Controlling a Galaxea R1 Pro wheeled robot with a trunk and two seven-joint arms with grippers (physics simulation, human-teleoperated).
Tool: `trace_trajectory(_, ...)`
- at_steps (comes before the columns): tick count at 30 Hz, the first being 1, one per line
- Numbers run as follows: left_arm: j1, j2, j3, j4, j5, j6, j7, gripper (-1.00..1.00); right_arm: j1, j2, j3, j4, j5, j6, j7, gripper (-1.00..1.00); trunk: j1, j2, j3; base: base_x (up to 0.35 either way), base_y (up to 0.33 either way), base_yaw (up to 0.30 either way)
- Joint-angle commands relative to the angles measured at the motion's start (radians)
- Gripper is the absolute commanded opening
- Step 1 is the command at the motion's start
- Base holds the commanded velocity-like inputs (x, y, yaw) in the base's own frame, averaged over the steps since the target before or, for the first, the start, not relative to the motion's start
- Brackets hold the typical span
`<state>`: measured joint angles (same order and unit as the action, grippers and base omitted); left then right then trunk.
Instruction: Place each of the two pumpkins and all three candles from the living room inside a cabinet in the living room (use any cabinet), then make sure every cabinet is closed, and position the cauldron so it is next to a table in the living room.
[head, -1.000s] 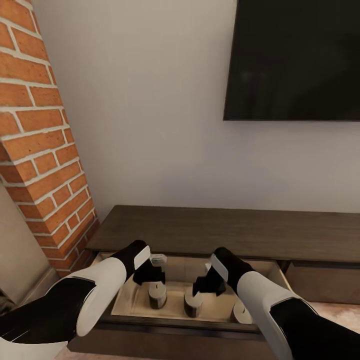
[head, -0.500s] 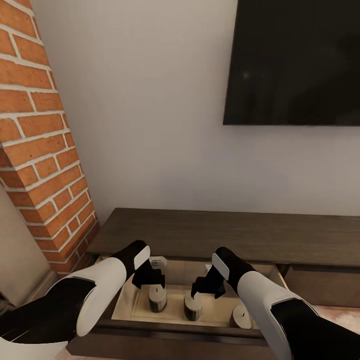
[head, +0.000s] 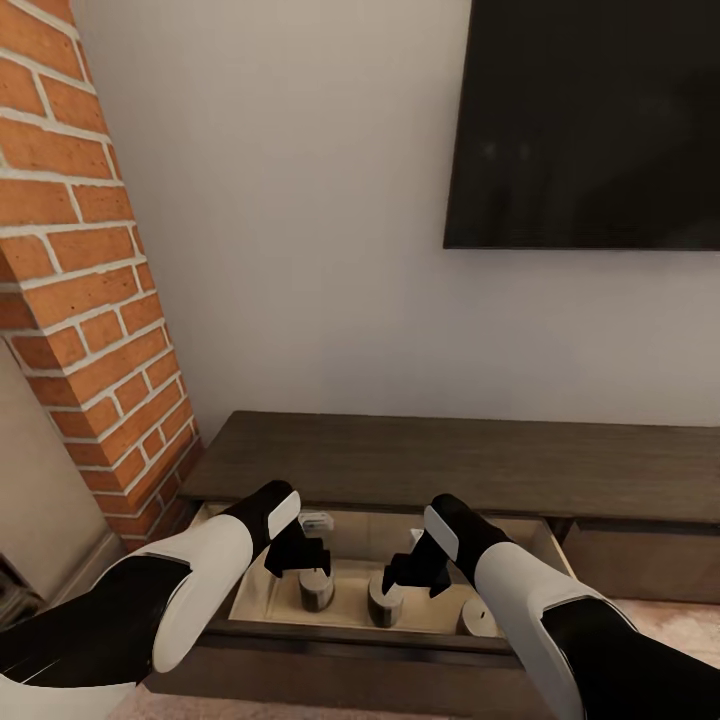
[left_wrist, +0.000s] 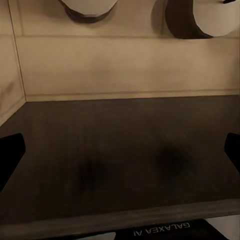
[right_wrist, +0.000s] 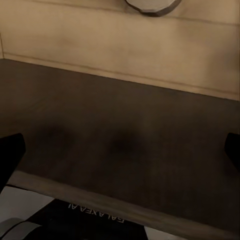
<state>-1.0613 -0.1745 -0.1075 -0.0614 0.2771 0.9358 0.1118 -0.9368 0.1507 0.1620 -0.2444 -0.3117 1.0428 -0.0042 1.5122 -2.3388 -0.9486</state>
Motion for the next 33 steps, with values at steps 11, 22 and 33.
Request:
trace_trajectory(11,0.0,0.0,-0.008,-0.002,0.011,0.003,0.006,1.0,0.0,0.0,0.01,-0.001,-0.006,0.003,0.0,1.0,-0.027,0.049,0.021,-0.003,0.0,0.0)
trace_trajectory(22,0.0,0.0,-0.008,0.0,0.011,0.006,0.006,1.0,0.0,0.0,0.011,-0.001,-0.004,0.002,-0.002,1.0,-0.069,0.126,0.055,0.0,0.0,0.0)
trace_trajectory(33,0.0,0.0,-0.008,0.0,0.011,0.008,0.005,1.0,0.0,0.0,0.016,-0.001,-0.004,0.002,-0.001,1.0,-0.111,0.203,0.09,0.0,0.0,0.0)
